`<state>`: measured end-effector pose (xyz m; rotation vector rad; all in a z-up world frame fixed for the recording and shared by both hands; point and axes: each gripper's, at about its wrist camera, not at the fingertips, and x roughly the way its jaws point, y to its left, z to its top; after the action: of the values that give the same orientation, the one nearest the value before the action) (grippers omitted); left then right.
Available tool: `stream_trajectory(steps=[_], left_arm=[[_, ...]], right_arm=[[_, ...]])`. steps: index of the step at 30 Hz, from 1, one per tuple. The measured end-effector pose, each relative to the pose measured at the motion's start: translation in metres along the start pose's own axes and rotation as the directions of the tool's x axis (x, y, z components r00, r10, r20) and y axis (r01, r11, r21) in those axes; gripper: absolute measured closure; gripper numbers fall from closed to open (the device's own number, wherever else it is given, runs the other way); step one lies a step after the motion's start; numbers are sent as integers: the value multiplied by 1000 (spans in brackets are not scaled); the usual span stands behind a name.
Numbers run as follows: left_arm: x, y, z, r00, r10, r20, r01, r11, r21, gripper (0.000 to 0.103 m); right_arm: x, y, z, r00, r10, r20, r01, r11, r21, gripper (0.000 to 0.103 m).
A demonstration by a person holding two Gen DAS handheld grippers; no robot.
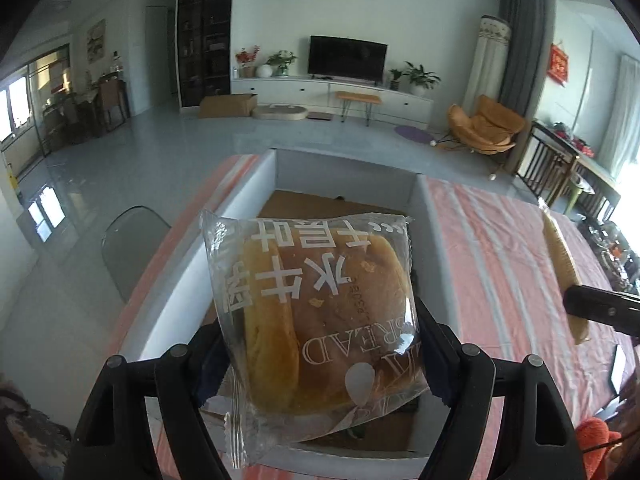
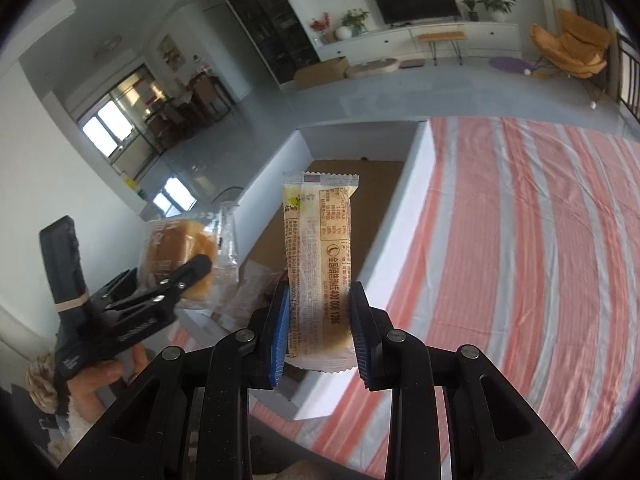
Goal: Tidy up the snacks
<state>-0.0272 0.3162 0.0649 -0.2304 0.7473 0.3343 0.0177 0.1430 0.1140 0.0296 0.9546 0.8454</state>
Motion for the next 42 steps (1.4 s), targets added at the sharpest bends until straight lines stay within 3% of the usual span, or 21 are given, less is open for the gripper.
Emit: stream_trajectory(steps=[6, 8, 10, 13, 16, 23, 31, 38, 40, 42], left_arm=[[34, 33, -17, 995, 83, -56, -86, 995, -55, 23], [41, 35, -23, 990, 128, -64, -131, 990, -47, 20], [46, 30, -20, 986, 156, -55, -159, 986, -41, 16], [39, 32, -20, 983, 181, -4, -181, 982, -44, 1], [31, 29, -21, 975, 213, 60, -211, 977, -44, 0], [11, -5, -16, 966, 238, 100, -236, 971, -25, 0], [1, -28, -17, 969, 233, 88, -234, 972, 6, 0], [-9, -30, -14, 948, 297, 117, -299, 954, 2, 0], [-10, -28, -15, 944, 311, 113, -312, 950, -2, 0], [-10, -27, -17, 942, 319, 101, -320, 947, -5, 0]], right_arm=[[50, 29, 7, 999, 21, -50, -22, 999, -29, 73], [62, 30, 10, 998, 37, -59, -39, 999, -30, 67], [65, 23, 15, 997, 57, -48, -56, 998, 7, 37], [54, 16, 18, 1000, 24, -16, -24, 1000, 18, 36], [46, 18, 22, 1000, -17, -8, 17, 1000, -8, 36], [36, 27, 4, 991, -137, -1, 136, 986, -99, 34], [32, 21, -6, 984, -179, -23, 176, 979, -106, 34], [29, 24, -10, 977, -215, -8, 212, 968, -131, 33], [30, 26, -12, 974, -226, -5, 223, 965, -139, 25], [31, 28, -16, 970, -241, 1, 239, 960, -147, 25]])
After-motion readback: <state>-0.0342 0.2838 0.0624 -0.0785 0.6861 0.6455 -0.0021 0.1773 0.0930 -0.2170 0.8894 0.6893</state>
